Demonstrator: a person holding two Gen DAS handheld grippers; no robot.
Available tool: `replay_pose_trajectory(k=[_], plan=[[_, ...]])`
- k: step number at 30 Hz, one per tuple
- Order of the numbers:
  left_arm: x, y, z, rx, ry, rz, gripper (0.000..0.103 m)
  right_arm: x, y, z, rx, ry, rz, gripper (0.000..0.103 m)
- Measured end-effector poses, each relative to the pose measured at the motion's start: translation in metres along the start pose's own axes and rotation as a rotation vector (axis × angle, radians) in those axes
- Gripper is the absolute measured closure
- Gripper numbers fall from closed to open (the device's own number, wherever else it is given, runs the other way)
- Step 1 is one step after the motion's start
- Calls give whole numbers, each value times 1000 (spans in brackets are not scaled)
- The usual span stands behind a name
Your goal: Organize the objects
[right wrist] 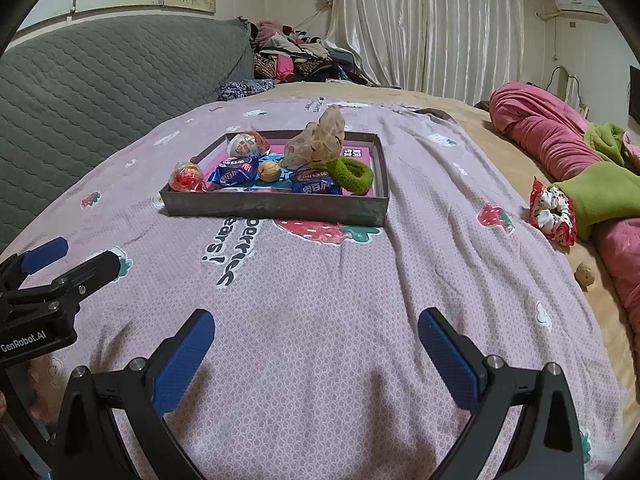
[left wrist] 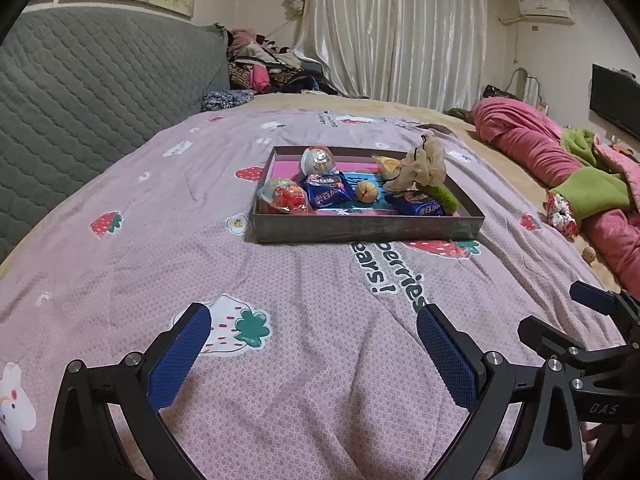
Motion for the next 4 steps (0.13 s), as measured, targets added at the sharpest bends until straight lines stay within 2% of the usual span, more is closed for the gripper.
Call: replay_pose_trajectory(k=[4], plan=[[-1,1,1,-4,-7,1,0,1,1,1,-5,1,-2,0]])
Point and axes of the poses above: each gripper's, at about its wrist camera, not at the fingertips, and z roughly the way its jaws point, x to its right, y to its underside, the point moved 8 cm from there along z, roughly the way its jaws point, and after that the axes turned 5 degrees about -y, right-handed, at the moved point
